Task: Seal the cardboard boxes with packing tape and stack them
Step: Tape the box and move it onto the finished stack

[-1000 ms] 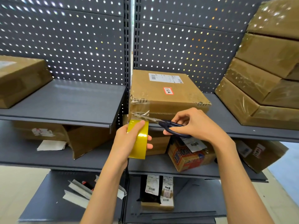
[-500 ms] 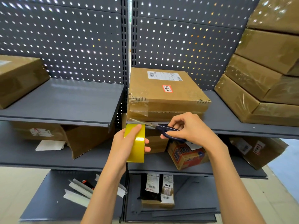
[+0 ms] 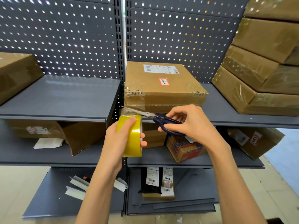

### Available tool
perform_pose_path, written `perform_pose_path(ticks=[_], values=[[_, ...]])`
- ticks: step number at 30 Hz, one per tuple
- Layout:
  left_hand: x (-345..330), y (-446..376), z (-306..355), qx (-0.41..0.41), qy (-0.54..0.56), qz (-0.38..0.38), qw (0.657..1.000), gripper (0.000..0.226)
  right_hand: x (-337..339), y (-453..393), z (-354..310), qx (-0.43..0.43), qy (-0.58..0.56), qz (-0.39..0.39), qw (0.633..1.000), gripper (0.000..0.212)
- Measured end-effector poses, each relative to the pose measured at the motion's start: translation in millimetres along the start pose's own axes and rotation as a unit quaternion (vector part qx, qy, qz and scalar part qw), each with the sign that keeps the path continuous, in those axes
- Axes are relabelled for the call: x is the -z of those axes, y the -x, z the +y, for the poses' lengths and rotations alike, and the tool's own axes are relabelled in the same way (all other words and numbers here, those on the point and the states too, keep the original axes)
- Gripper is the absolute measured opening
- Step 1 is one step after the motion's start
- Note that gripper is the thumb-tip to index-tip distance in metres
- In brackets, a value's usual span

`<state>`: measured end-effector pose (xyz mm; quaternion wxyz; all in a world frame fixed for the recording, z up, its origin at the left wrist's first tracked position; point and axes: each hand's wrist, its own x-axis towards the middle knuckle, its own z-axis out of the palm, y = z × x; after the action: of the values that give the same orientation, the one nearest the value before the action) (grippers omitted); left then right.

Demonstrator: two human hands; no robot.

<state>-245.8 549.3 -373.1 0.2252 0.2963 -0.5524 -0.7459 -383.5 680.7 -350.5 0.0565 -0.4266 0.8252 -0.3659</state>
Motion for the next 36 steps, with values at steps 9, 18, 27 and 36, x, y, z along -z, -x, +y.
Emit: perform_pose_path(ticks=[9, 18, 27, 36], values=[[-16.9, 9.3, -6.4, -0.004, -0.015, -0.041, 0.999, 0.015, 27.8, 10.4, 1.6, 0.014, -0.076, 0.159, 0.984, 0.023], [-51.3, 8.5, -7.8, -0.018, -0.039, -0.119, 0.992, 0.014, 58.9, 5.0, 42.8, -0.078, 0.060, 0.248, 0.964, 0.016], [-88.5, -4.1, -6.0, -0.040, -0.049, -0.155, 0.986, 0.014, 73.1, -10.8, 102.9, -0.185, 0.159, 0.287, 0.926, 0.033], [-114.0, -13.9, -1.6, -0.049, -0.066, -0.177, 0.981, 0.014, 57.3, -40.0, 135.1, -0.260, 0.185, 0.221, 0.922, 0.026]])
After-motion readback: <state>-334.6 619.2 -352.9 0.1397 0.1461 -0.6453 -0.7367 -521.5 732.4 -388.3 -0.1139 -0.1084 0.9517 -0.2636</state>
